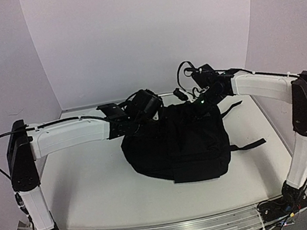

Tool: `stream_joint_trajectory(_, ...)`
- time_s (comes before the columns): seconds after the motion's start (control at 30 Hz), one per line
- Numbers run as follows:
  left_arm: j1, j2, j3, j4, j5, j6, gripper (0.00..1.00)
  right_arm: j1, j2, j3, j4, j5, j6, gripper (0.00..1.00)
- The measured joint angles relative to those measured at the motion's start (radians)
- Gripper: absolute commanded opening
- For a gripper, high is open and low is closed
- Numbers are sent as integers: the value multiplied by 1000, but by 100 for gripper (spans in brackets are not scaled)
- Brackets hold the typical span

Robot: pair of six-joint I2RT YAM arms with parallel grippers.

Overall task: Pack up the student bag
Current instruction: Adjust the student bag at the center of the board.

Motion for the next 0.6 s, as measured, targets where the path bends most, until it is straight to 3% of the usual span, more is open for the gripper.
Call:
stream_joint_trajectory(0.07, 4, -18, -12, 35, 29, 4, 16, 12, 18, 16, 3, 0, 0, 17)
stream_joint_trajectory(0.17, 13, -36, -46, 77, 63, -7, 37, 22, 42, 29, 3, 13, 4, 14)
stream_joint_trajectory(0.3, 21, -36, -50, 70, 69, -6, 52, 24, 46, 29, 2, 62, 2, 10)
stream_joint_trajectory(0.47, 17, -27, -45, 58, 55, -2, 62, 20, 44, 16, -2, 148, -6, 12)
stream_joint_trajectory(0.6, 0, 20, -9, 28, 32, 5, 62, 20, 25, 3, -8, 207, -16, 11)
